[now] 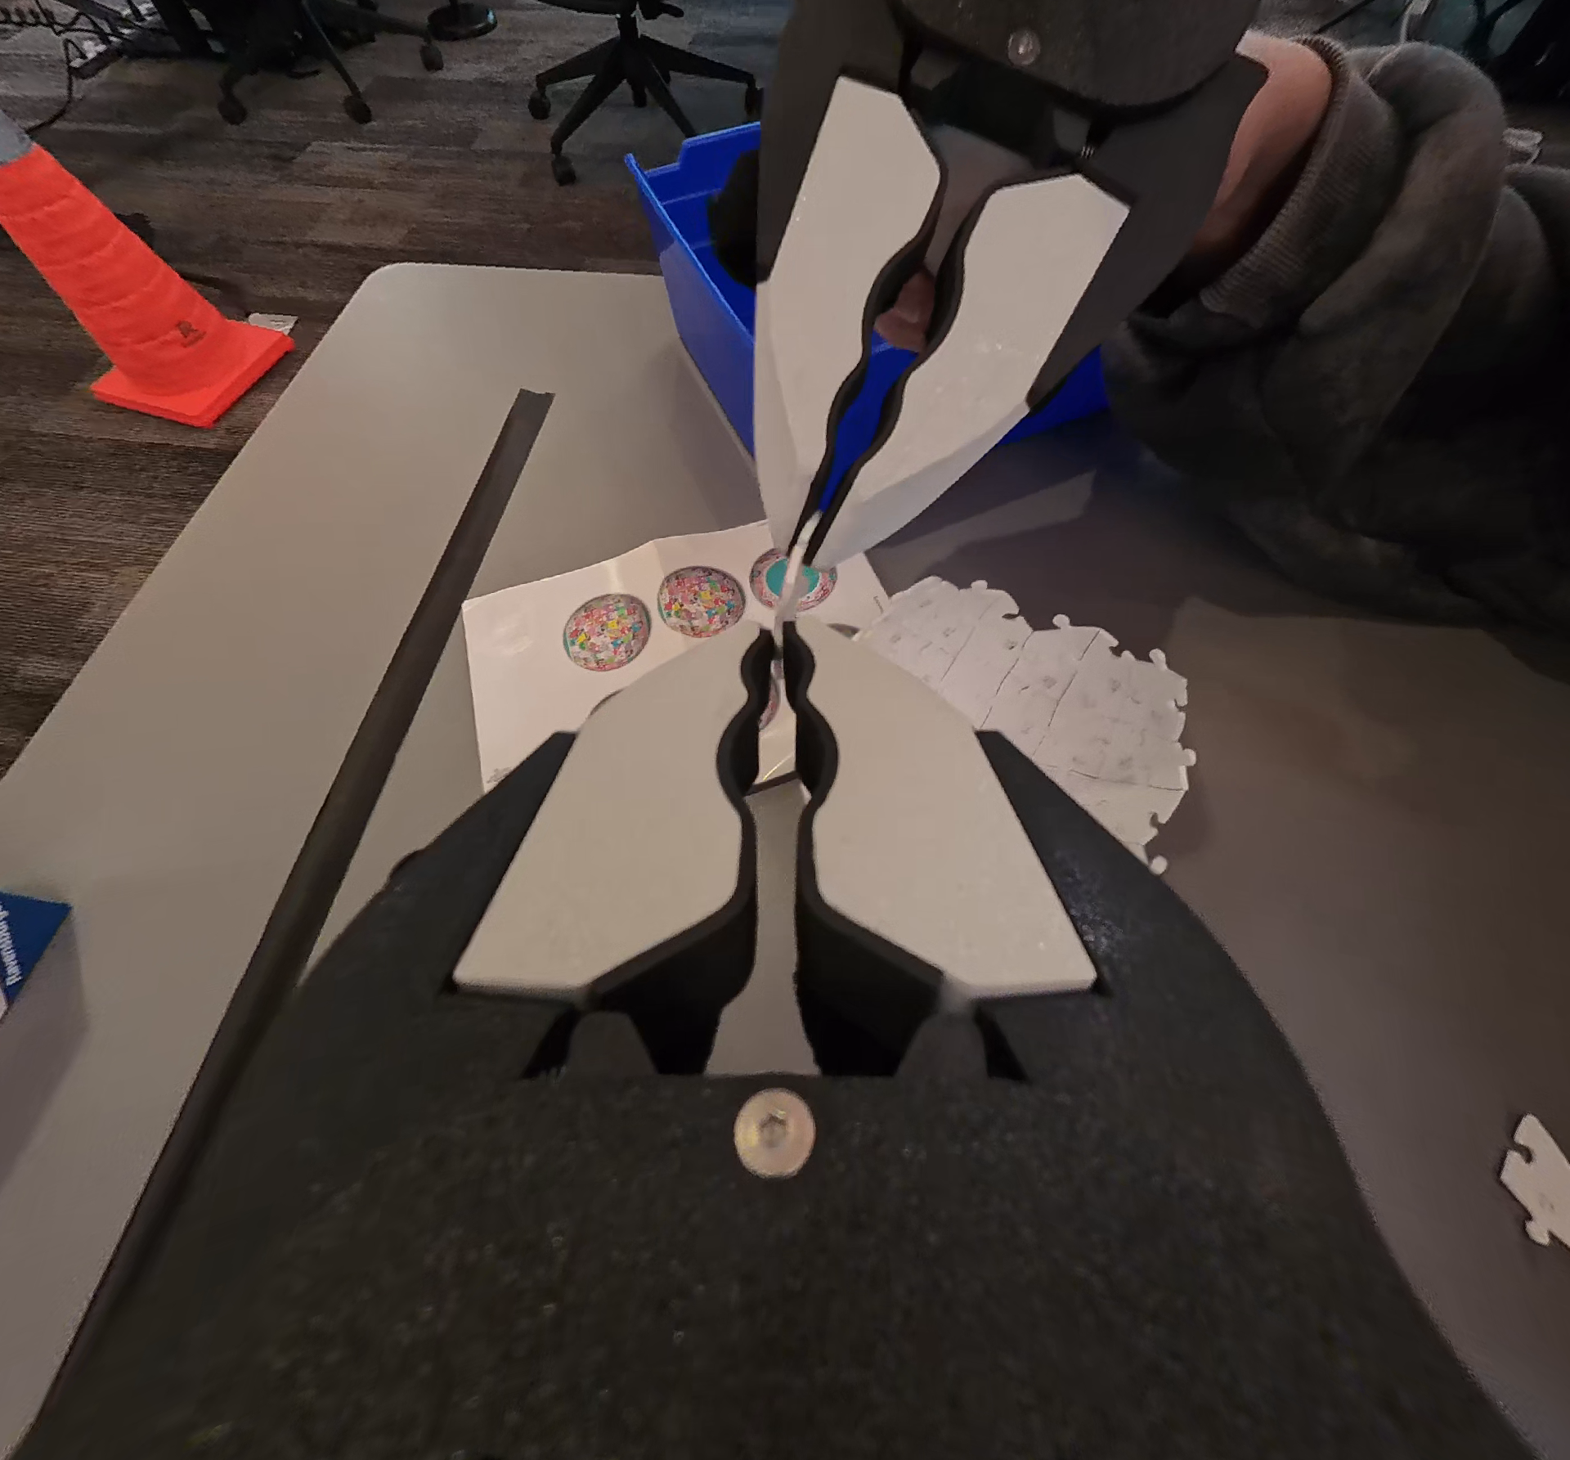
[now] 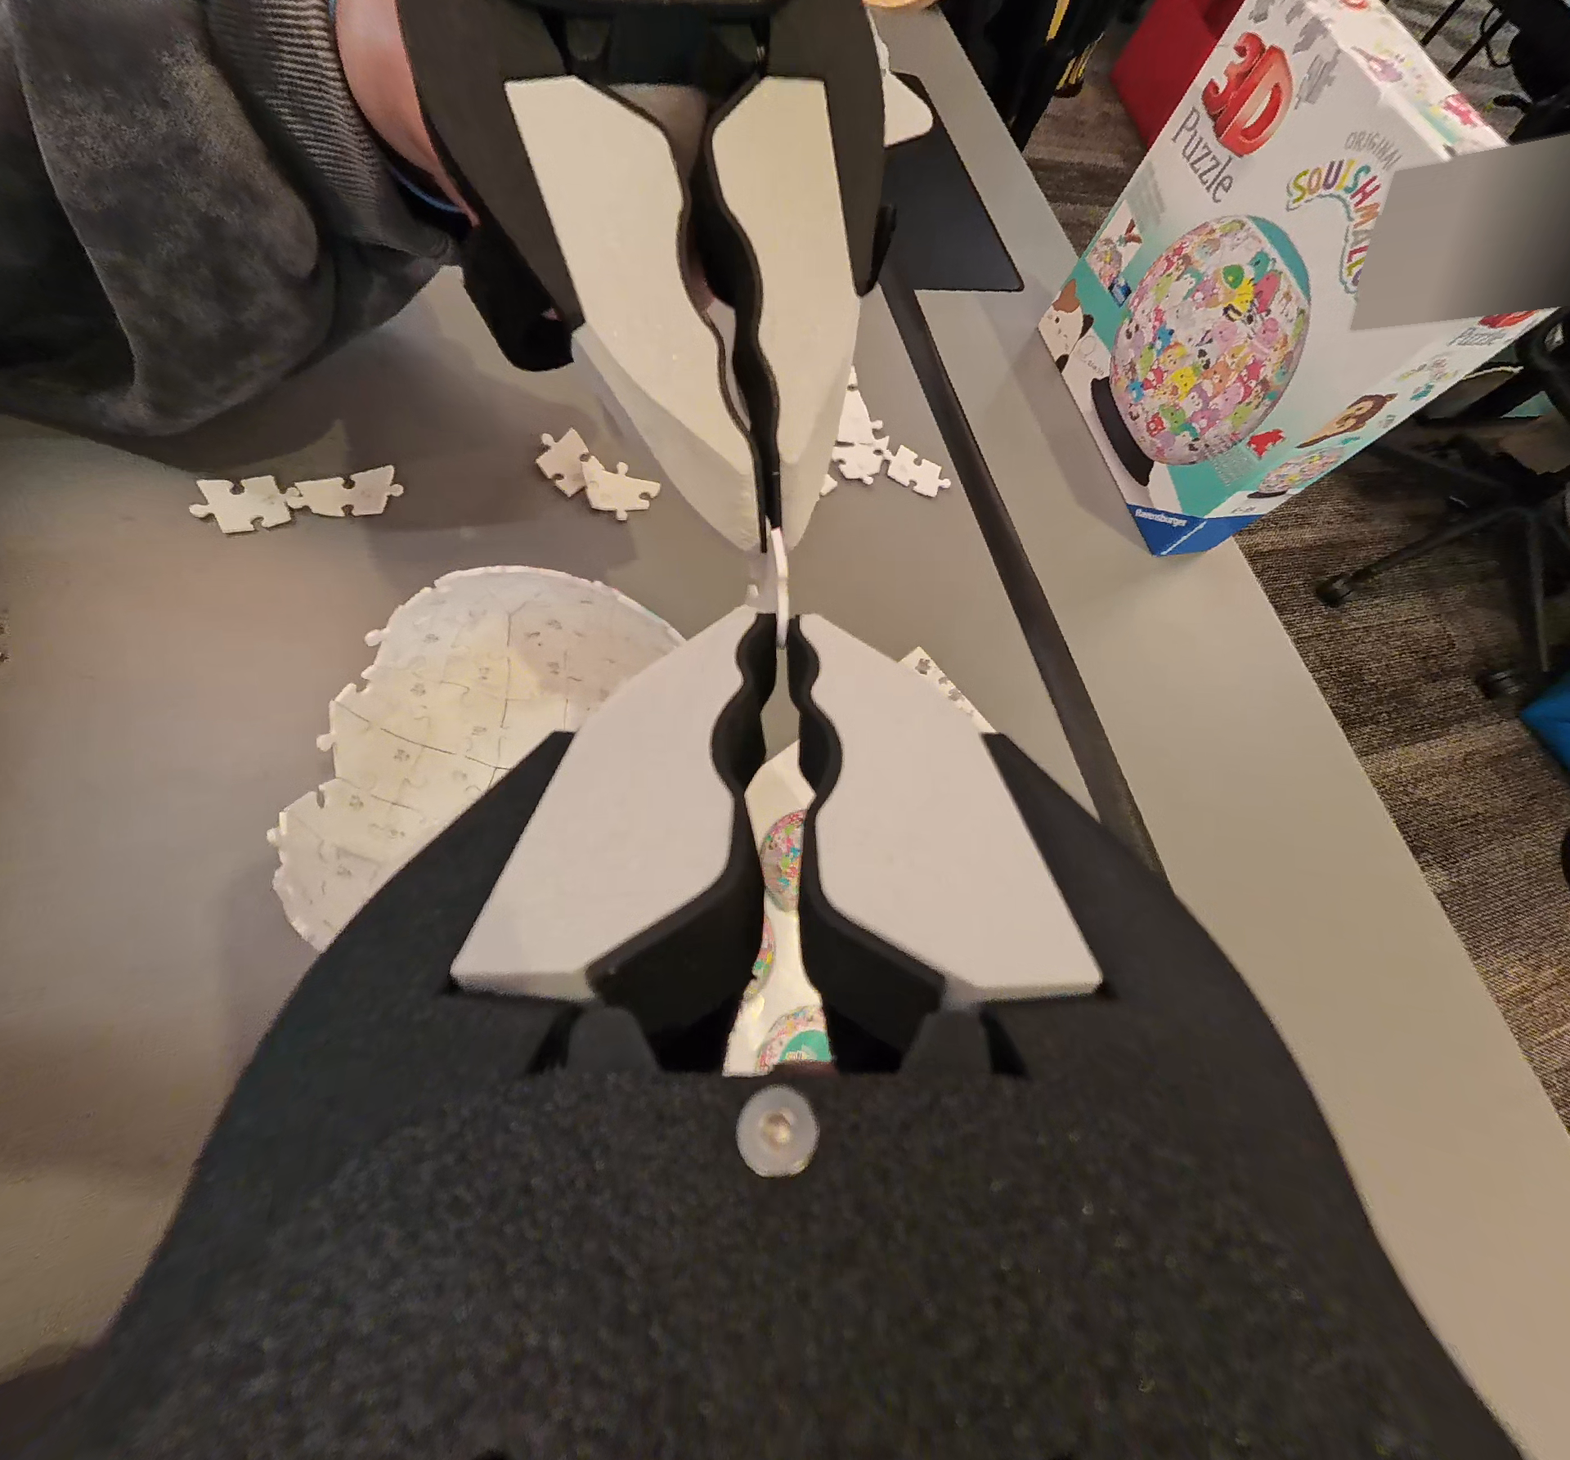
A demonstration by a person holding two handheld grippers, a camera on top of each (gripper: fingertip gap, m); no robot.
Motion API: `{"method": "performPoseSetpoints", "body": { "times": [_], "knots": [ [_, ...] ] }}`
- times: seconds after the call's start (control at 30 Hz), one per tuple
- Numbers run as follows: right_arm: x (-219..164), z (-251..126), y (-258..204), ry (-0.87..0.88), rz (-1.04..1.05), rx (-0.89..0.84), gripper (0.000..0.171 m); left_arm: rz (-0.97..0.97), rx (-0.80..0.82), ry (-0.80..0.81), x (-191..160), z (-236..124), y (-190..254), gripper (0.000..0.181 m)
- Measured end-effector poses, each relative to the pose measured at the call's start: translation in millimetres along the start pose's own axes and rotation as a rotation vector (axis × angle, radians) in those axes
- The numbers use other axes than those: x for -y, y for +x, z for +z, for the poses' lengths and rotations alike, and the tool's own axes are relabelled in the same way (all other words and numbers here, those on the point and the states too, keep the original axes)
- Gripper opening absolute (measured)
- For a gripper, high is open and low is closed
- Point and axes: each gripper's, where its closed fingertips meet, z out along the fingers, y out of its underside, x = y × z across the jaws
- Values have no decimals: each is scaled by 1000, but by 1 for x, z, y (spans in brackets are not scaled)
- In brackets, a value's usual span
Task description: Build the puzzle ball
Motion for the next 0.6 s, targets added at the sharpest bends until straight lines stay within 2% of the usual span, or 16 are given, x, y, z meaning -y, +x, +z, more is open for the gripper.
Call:
{"method": "performPoseSetpoints", "body": {
  "times": [0.27, 0.4, 0.6],
  "knots": [
    [4, 0, -2, 18, 20, 12, 2, 40, 16, -15, 1, -4, 2, 2],
    [3, -1, 0, 18, 40, 13, 12, 32, 20, -10, 2, -8, -1, 2],
    [3, -2, 3, 19, 41, -4, 12, 31, 28, -19, -1, -10, -5, 2]
  ]
}}
